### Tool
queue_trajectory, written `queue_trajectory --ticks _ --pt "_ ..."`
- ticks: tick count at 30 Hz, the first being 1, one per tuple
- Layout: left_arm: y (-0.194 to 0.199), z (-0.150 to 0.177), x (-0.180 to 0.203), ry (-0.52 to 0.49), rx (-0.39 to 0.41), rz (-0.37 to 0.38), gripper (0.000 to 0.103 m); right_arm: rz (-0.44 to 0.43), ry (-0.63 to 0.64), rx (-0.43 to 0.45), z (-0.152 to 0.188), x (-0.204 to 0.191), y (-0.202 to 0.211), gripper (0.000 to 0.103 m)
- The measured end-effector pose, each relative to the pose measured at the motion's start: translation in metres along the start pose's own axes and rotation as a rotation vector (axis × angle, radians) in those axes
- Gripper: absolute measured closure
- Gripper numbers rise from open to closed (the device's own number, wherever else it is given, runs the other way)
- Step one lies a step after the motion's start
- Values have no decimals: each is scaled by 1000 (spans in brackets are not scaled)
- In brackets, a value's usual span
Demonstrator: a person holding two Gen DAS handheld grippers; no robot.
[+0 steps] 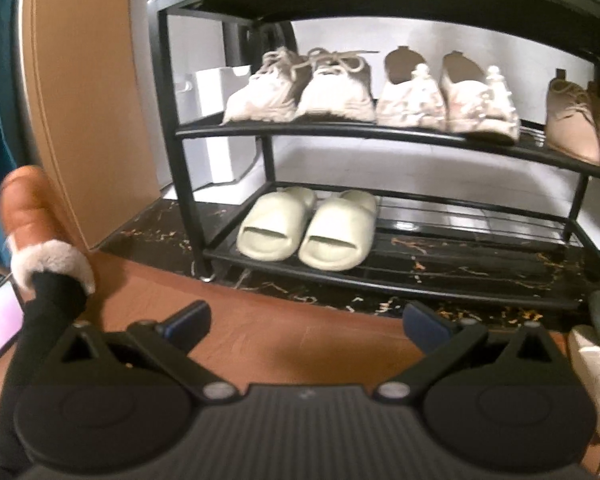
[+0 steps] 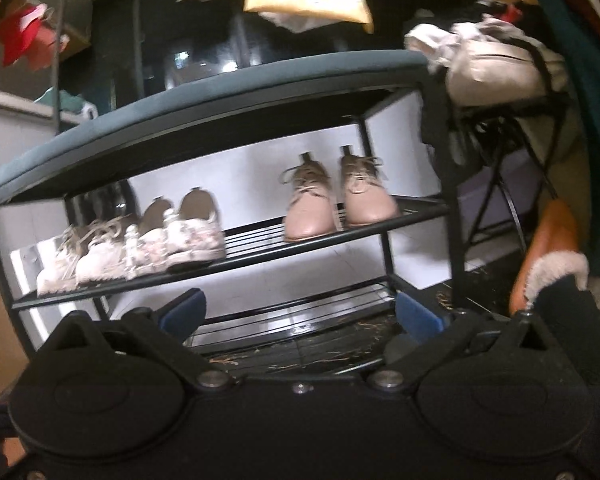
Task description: Organize scattered shoes
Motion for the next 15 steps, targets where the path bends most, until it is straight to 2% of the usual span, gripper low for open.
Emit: queue_trajectory --ticks 9,13,15 --pt "5 3 35 -89 -31 36 1 106 -114 -12 -12 50 8 0" --pt "1 9 52 -53 -46 169 1 187 -147 16 -14 71 21 0" --pt "-5 12 66 -44 -53 257 1 248 -150 80 -15 84 38 0"
Point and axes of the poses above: each gripper's, at about its wrist camera, not at the fingertips, and y roughly against the way its jaws point, x to its right, z to its underside, the point moved 2 cm from there along -y, roughly the way its jaws point, and after that the axes turned 4 degrees about -y, right-handed, at the moved point
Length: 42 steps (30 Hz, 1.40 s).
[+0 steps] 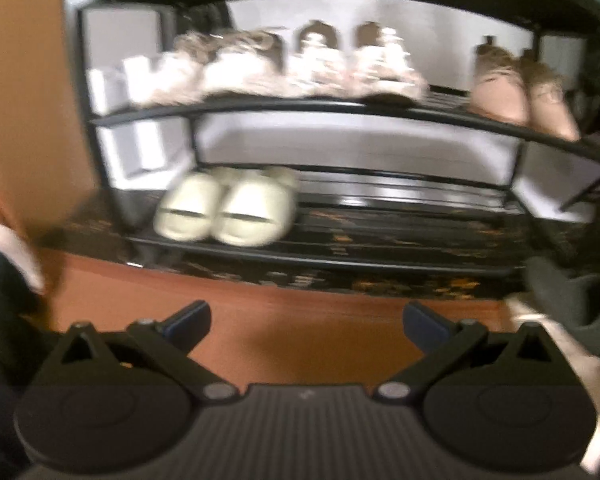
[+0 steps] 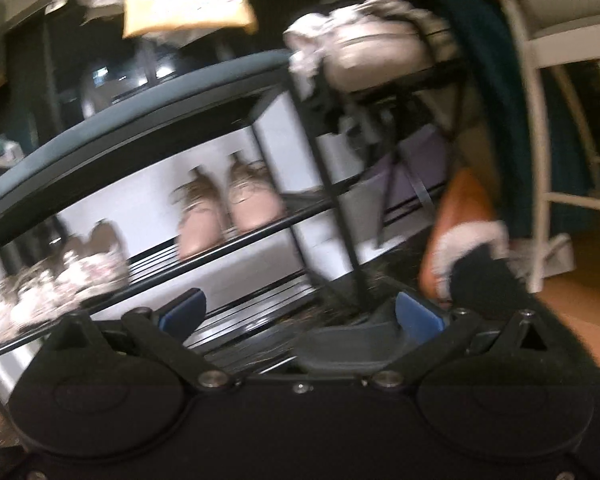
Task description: Organize scattered shoes
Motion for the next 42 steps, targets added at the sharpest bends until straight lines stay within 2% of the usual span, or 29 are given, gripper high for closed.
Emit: queue_trajectory --ticks 3,5,9,12,14,17,21,23,26,28,31,33,35,37,38,40,42 --pt "-17 3 27 -69 -34 64 1 24 8 53 -9 11 8 0" --pt "-30 6 56 -148 -52 132 1 47 18 75 -21 19 11 0" --pt "-44 14 89 -130 -40 328 1 113 4 127 -46 44 17 0" --pt "-62 31 106 -66 -129 474 1 173 -10 133 -56 62 17 0" --pt "-71 43 112 -29 -191 495 1 191 -21 130 -55 69 15 0" --pt "-86 55 123 -2 -267 474 1 189 -7 104 -48 73 6 0" --pt "-101 51 145 19 -312 525 1 187 1 2 -37 74 -16 0" --pt "-107 49 153 58 -333 558 1 182 -4 -18 -35 73 -23 0" --pt "-122 50 167 72 -366 568 2 175 -7 -26 -34 73 -26 0" --pt "-129 54 178 74 -388 575 7 181 -17 -31 -34 76 -27 0" --pt "-135 53 179 163 -388 603 28 195 -23 -36 -35 80 -28 0" --pt "-138 53 173 202 -396 597 35 219 -29 -37 -36 85 -29 0" --pt "-140 53 166 210 -391 620 46 234 -47 -43 -36 88 -30 0" --pt "-141 52 147 254 -389 653 64 241 -58 -49 -36 89 -31 0" --pt "-141 51 142 249 -390 655 70 241 -62 -57 -35 87 -31 0" --pt "-141 50 133 237 -395 658 70 229 -52 -58 -35 81 -30 0" --pt "-144 51 130 257 -439 666 69 213 -41 -56 -35 75 -27 0"
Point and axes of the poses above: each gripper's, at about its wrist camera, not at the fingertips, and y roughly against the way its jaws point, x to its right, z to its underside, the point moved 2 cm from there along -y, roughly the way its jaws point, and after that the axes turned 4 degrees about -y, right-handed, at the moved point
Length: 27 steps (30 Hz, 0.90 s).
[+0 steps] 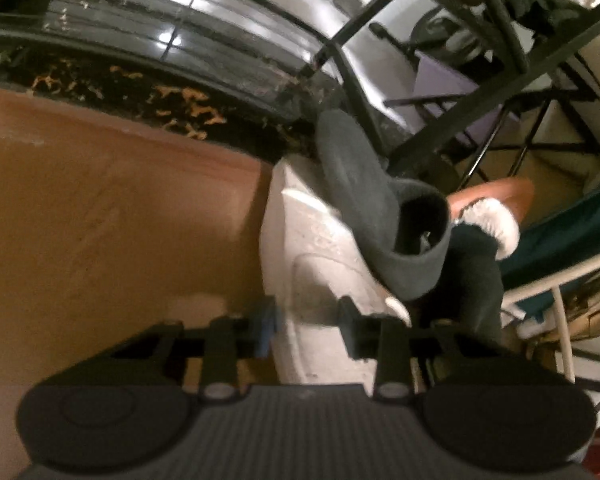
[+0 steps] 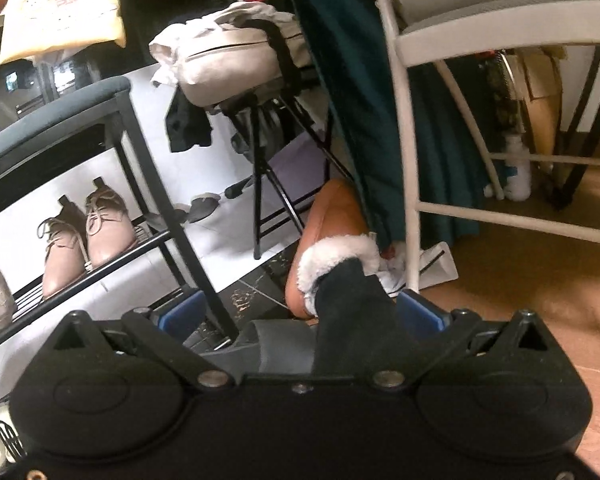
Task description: Organize scattered shoes
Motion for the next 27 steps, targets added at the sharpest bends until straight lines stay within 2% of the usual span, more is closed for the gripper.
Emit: queue_trajectory --ticks 2,3,4,9,11,14,15,16,18,21,27 --pt "-5 1 -2 48 -38 22 40 -28 0 12 -3 -5 6 0" --pt "-11 4 -2 66 -75 30 21 -40 3 22 -4 -7 9 0" --pt "-16 7 0 74 -104 37 18 -57 13 42 -7 -9 13 0" --pt "-27 17 8 93 -96 57 18 -62 27 59 -14 -6 15 0" --pt "-32 15 12 110 -95 69 25 -43 17 49 -15 -2 12 0" --pt "-37 13 16 120 -90 74 29 -22 9 30 -16 3 5 0" --pt "-35 14 15 124 -87 78 34 -17 5 29 -17 5 5 0" --pt "-32 14 12 133 -79 87 40 -13 2 28 -17 6 4 0" --pt "-24 12 6 124 -53 92 45 -9 -2 31 -17 8 3 0" --pt "-7 10 1 48 -11 67 48 -15 -1 29 -16 4 4 0" --pt "33 7 -23 -11 14 -1 52 -67 26 20 -11 -12 13 0"
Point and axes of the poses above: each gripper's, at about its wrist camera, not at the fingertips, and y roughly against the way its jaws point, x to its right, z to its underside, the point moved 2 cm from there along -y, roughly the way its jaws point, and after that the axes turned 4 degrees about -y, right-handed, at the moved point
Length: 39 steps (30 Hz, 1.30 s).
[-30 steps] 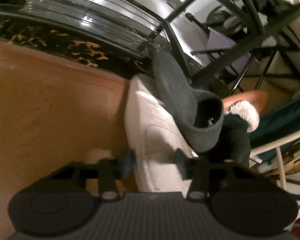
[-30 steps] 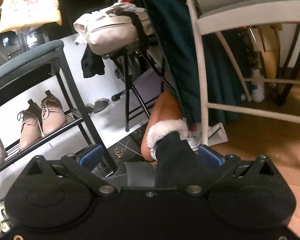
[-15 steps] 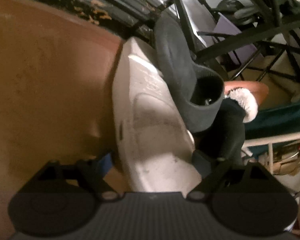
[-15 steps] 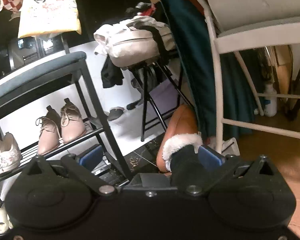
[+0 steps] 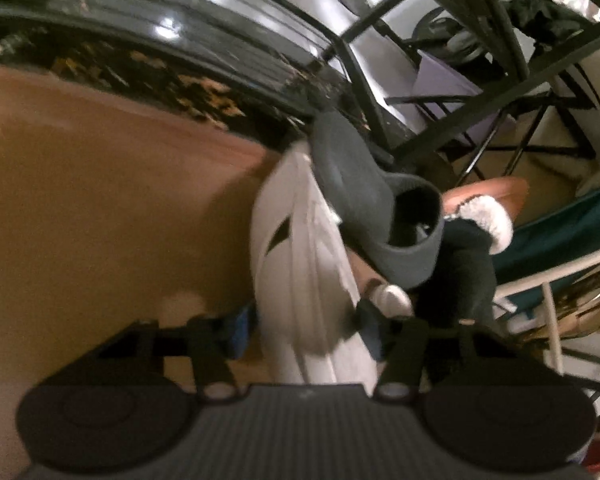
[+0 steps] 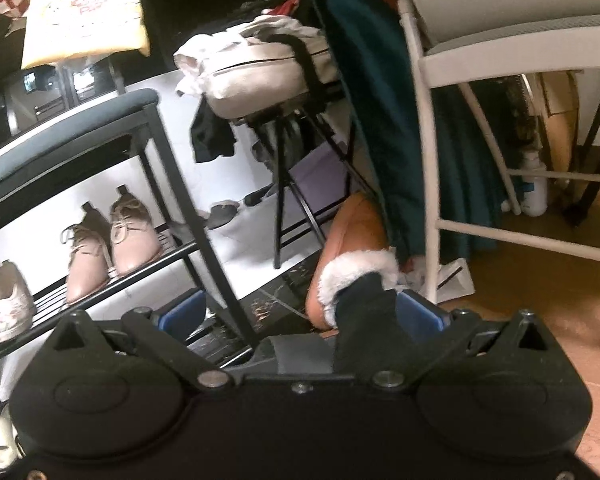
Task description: Organize scattered shoes
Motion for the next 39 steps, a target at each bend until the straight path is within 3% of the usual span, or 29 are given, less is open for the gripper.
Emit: queue_trajectory --ticks 4,9,13,18,21,24,26,29,32,34,37,39 --pt "53 6 -42 -4 48 -61 53 -34 7 4 2 -17 5 0" --pt "121 14 -106 101 150 -155 53 -108 18 -50 18 -53 7 0" --pt "182 24 -144 86 255 -356 53 -198 52 -105 41 -95 13 0" --pt "203 31 -149 -30 285 -571 53 -271 102 -189 65 -132 24 0" --pt "191 35 -141 -103 270 -595 53 -280 135 -200 69 -139 30 0" --pt "178 38 -140 -143 248 -555 51 -266 154 -201 70 -140 34 0" --pt "172 41 -134 -193 256 -568 50 -237 149 -205 70 -135 33 0" --pt "166 40 -124 -251 255 -576 39 -192 125 -226 70 -128 29 0" --pt "167 38 -126 -232 258 -559 32 -177 118 -244 73 -124 27 0" --pt "168 39 -128 -224 258 -561 18 -180 131 -251 77 -124 27 0" --pt "173 42 -127 -213 278 -610 3 -187 144 -265 83 -125 26 0" --pt "176 42 -127 -209 278 -637 1 -213 148 -278 87 -127 22 0"
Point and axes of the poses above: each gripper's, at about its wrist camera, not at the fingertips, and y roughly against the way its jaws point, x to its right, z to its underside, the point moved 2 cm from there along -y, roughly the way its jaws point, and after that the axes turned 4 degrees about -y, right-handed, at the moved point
